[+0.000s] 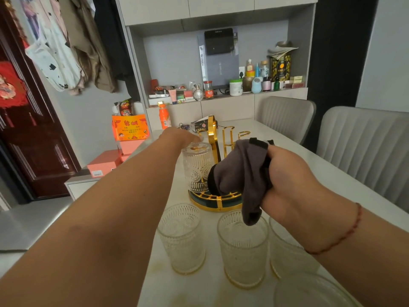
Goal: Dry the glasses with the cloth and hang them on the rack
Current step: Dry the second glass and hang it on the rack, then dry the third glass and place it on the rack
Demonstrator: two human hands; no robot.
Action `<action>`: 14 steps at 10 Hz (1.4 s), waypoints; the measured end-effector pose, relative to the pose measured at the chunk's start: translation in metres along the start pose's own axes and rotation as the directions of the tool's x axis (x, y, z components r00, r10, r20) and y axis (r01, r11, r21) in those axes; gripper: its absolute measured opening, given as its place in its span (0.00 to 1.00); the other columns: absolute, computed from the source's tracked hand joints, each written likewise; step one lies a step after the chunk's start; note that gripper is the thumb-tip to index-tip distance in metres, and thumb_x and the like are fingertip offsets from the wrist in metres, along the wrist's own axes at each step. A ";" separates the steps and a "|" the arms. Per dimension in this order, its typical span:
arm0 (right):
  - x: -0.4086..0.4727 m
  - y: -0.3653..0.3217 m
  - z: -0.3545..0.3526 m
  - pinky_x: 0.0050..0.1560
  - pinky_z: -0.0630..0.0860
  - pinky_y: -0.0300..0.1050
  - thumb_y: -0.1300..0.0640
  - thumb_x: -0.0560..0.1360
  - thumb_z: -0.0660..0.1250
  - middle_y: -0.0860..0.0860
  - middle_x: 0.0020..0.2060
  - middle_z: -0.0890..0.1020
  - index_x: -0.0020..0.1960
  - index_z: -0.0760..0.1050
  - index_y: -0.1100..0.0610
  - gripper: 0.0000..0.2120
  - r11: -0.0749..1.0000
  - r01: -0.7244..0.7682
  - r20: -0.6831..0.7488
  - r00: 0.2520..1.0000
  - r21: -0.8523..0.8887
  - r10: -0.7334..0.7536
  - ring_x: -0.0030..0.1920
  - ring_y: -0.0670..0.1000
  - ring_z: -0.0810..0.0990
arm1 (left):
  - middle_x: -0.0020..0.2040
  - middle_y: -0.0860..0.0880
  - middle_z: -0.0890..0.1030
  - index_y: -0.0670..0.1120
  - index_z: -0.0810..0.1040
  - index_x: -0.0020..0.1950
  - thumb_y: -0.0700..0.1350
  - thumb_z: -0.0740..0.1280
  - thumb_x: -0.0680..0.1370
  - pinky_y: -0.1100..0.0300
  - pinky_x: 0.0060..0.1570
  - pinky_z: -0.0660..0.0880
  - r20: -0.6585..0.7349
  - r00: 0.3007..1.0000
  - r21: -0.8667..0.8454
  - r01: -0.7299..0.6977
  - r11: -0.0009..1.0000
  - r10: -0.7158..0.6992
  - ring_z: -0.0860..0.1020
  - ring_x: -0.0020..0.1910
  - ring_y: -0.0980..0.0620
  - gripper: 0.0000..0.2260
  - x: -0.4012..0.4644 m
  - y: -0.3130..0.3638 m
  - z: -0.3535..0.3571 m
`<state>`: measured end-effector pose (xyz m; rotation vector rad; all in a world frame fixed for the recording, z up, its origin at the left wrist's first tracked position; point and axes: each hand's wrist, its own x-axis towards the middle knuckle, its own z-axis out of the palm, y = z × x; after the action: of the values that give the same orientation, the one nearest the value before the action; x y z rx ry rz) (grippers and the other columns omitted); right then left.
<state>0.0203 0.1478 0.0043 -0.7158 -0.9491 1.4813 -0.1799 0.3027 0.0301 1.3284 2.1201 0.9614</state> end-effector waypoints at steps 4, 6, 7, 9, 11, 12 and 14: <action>-0.040 -0.028 0.010 0.23 0.73 0.36 0.55 0.83 0.54 0.53 0.35 0.74 0.39 0.71 0.59 0.16 0.988 -0.146 -0.167 0.974 0.047 0.152 0.33 0.50 0.72 | 0.73 0.45 0.70 0.44 0.68 0.73 0.65 0.69 0.71 0.46 0.66 0.71 -0.063 0.991 -0.243 -0.127 0.962 0.115 0.70 0.69 0.42 0.38 -0.101 -0.028 -0.044; -0.081 -0.027 0.012 0.31 0.74 0.44 0.53 0.82 0.56 0.54 0.38 0.78 0.43 0.75 0.59 0.15 0.973 -0.137 -0.142 0.976 0.184 0.164 0.37 0.52 0.76 | 0.59 0.50 0.73 0.47 0.70 0.70 0.62 0.72 0.71 0.53 0.60 0.71 -0.015 0.989 -0.346 -0.141 0.928 0.145 0.73 0.56 0.49 0.33 -0.175 -0.089 -0.047; -0.088 -0.028 0.012 0.36 0.78 0.47 0.53 0.82 0.54 0.53 0.37 0.76 0.42 0.73 0.59 0.16 0.974 -0.137 -0.166 0.972 0.180 0.168 0.36 0.50 0.75 | 0.61 0.48 0.75 0.48 0.71 0.68 0.60 0.75 0.68 0.55 0.57 0.70 -0.146 0.978 -0.347 -0.191 0.918 0.148 0.74 0.59 0.50 0.34 -0.206 -0.118 -0.036; -0.109 -0.032 -0.008 0.56 0.77 0.55 0.51 0.80 0.60 0.56 0.54 0.82 0.59 0.77 0.60 0.16 0.944 -0.024 -0.223 0.969 0.329 0.103 0.52 0.55 0.81 | 0.54 0.58 0.77 0.57 0.74 0.54 0.66 0.74 0.58 0.65 0.53 0.72 -0.081 0.897 -0.346 -0.434 0.832 0.434 0.75 0.54 0.62 0.29 -0.315 -0.122 0.018; -0.137 -0.034 -0.033 0.50 0.79 0.49 0.50 0.80 0.61 0.54 0.54 0.84 0.60 0.77 0.58 0.15 0.943 0.095 -0.325 0.945 0.319 0.015 0.51 0.52 0.83 | 0.60 0.63 0.71 0.63 0.63 0.62 0.72 0.73 0.51 0.69 0.58 0.69 0.115 0.878 -0.281 -0.421 0.863 0.465 0.71 0.60 0.65 0.43 -0.354 -0.113 0.065; -0.152 -0.029 -0.042 0.44 0.79 0.46 0.50 0.79 0.62 0.51 0.51 0.85 0.60 0.78 0.56 0.15 0.951 0.109 -0.341 0.940 0.289 -0.004 0.49 0.49 0.83 | 0.55 0.65 0.75 0.65 0.65 0.55 0.62 0.81 0.54 0.70 0.51 0.73 0.093 0.893 -0.340 -0.388 0.857 0.441 0.76 0.54 0.65 0.36 -0.357 -0.110 0.076; -0.180 -0.014 -0.054 0.46 0.82 0.40 0.52 0.81 0.56 0.44 0.45 0.86 0.54 0.78 0.49 0.12 0.934 0.220 -0.298 0.945 0.283 -0.133 0.48 0.42 0.84 | 0.52 0.61 0.80 0.56 0.71 0.58 0.62 0.80 0.56 0.62 0.50 0.78 0.035 0.919 -0.309 -0.363 0.879 0.392 0.79 0.52 0.61 0.34 -0.356 -0.115 0.089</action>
<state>0.0982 -0.0210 -0.0247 -0.5670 -0.5344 1.2920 -0.0329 -0.0239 -0.1100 1.6223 1.5908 1.2839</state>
